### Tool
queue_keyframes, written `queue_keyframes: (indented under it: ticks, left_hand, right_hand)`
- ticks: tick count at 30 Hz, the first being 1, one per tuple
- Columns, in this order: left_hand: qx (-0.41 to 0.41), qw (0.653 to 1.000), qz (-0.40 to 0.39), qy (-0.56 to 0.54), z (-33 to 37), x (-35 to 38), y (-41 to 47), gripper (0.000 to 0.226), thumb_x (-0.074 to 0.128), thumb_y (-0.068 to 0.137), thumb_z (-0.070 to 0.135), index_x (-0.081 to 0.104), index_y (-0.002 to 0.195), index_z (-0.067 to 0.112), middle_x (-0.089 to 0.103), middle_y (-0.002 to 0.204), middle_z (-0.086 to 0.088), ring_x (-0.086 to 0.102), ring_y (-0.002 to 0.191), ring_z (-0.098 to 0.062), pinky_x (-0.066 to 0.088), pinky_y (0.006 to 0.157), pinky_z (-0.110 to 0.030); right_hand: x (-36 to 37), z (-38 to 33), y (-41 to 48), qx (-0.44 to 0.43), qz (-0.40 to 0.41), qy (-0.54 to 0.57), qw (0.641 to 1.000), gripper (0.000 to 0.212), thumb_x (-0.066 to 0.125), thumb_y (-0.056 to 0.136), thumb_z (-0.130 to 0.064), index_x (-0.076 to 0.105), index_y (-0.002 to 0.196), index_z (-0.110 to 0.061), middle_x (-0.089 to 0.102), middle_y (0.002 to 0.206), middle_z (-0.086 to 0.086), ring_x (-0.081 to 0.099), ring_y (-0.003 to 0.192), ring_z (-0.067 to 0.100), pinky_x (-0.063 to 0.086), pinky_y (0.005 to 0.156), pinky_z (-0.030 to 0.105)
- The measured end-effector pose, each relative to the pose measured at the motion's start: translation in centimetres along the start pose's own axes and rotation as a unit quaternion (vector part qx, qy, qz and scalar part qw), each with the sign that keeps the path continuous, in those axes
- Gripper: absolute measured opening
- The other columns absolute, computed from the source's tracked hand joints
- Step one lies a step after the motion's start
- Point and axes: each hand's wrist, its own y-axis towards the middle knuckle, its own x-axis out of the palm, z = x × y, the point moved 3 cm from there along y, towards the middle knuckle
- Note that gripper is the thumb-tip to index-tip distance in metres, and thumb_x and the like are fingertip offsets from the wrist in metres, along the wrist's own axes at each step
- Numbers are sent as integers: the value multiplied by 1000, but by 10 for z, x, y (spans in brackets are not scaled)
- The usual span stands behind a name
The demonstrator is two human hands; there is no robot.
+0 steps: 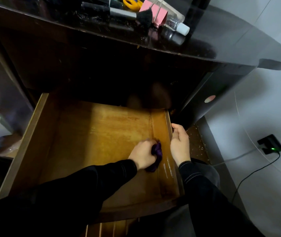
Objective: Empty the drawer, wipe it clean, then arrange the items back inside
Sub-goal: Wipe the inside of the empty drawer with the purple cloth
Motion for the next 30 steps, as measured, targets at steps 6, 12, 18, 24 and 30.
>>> queue_keyframes:
  ticks: [6,12,18,24,30]
  left_hand:
    - [78,992,25,-97,10,-1,-5,29,66,78,15,57,105,18,55,102,2,56,94,-15,49,83,-27]
    - [28,997,-65,-29,-2,5,-8,25,69,79,7,57,101,8,62,100,-10,59,92,-28,51,81,-46]
    - [72,992,1,-105,15,4,-12,29,67,74,16,51,98,22,54,98,2,54,90,-14,49,78,-28]
    - [32,996,-69,-46,4,6,-12,32,71,72,4,55,99,10,63,100,-8,60,93,-26,51,80,-42]
    - [64,989,-24,-129,15,7,-17,36,71,71,12,49,96,24,55,98,2,54,87,-14,47,77,-30]
  right_hand:
    - [-10,22,-24,24,-81,81,993,35,34,110,-28,56,137,-30,65,124,-9,61,116,6,49,104,35]
    - [-8,15,-32,4,-25,28,999,32,32,110,-25,57,131,-24,66,115,-1,63,107,18,53,97,42]
    - [-9,12,-32,-13,-22,16,1000,30,32,110,-20,58,125,-26,63,109,-18,58,100,-9,45,84,12]
    - [-10,12,-33,-4,-15,14,1000,32,31,110,-22,58,127,-24,63,110,-15,61,103,3,50,91,26]
    - [-8,15,-30,-1,-12,18,1000,31,33,110,-22,59,127,-22,63,111,-13,60,106,2,50,94,26]
